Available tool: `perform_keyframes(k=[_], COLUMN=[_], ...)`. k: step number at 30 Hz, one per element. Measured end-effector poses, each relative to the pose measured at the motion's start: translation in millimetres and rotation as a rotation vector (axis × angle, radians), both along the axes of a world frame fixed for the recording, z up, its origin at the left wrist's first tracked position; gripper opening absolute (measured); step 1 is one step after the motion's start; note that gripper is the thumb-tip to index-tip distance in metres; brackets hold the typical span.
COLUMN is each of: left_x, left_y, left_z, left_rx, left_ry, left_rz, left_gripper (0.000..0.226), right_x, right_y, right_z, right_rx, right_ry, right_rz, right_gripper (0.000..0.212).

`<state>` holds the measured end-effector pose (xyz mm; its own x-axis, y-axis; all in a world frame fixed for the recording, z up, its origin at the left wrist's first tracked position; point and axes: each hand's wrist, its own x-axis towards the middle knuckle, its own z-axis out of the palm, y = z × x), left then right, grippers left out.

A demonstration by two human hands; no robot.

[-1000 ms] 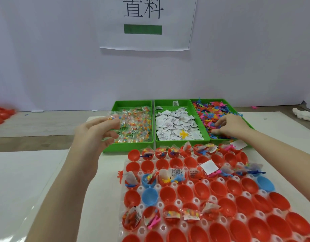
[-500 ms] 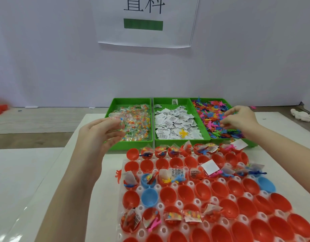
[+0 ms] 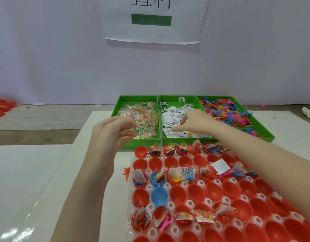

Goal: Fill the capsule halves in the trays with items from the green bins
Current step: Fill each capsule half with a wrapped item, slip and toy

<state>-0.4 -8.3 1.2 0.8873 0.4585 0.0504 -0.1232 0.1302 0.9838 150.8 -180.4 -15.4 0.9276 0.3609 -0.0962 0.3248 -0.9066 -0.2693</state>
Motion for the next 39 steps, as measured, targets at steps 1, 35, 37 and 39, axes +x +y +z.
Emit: perform_keyframes(k=[1,35,37,39], left_x=[0.1,-0.4,-0.6,-2.7], left_y=[-0.3,-14.0,-17.5,-23.5], left_z=[0.4,1.1,1.5,2.4], left_rx=[0.002,0.070,0.089,0.131], left_ry=[0.004,0.085,0.081,0.067], left_rz=[0.001,-0.044,-0.062,-0.108], left_gripper=[0.015,0.005,0.005,0.006], right_x=[-1.0,-7.6,-18.8,-38.7], right_y=[5.3,-10.0,-12.7,-12.5], right_z=[-1.0,2.5,11.1,26.0], right_rx=[-0.031,0.180,0.374,0.741], right_ry=[0.001,-0.286,-0.341,-0.211], right_rz=[-0.004,-0.027,-0.045,-0.040], right_gripper=[0.054,0.029,0.021,0.014])
